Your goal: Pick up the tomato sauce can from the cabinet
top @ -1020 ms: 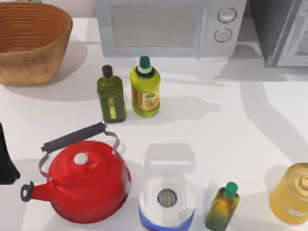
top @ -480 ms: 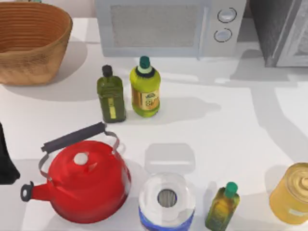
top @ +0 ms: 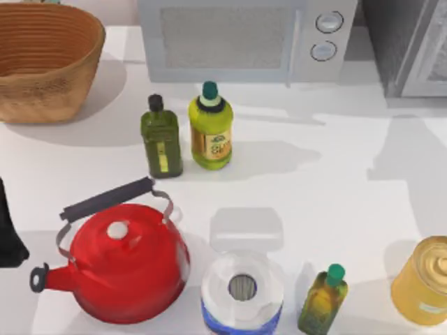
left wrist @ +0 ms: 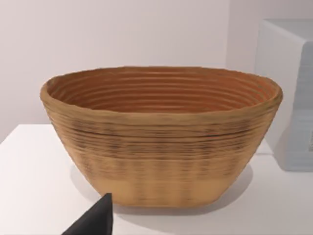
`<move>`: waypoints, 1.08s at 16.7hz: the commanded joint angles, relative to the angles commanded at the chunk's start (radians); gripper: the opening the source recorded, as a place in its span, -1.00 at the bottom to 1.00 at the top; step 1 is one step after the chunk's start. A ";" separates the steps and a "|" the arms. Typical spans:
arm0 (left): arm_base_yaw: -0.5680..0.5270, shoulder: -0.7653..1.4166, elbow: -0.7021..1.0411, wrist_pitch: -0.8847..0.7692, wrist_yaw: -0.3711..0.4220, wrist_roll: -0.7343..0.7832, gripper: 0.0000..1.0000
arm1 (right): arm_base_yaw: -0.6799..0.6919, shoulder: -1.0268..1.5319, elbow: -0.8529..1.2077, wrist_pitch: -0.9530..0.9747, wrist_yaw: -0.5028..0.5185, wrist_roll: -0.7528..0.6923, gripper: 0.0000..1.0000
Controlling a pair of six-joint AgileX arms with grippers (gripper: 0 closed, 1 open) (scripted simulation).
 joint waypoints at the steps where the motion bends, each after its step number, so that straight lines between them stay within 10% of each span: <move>1: 0.000 0.000 0.000 0.000 0.000 0.000 1.00 | -0.032 -0.068 -0.131 0.038 -0.033 -0.002 -1.00; 9: 0.000 0.000 0.000 0.000 0.000 0.000 1.00 | -0.275 -0.558 -0.912 0.328 -0.285 -0.014 -1.00; 18: 0.000 0.000 0.000 0.000 0.000 0.000 1.00 | -0.342 -0.696 -1.066 0.415 -0.357 -0.015 -1.00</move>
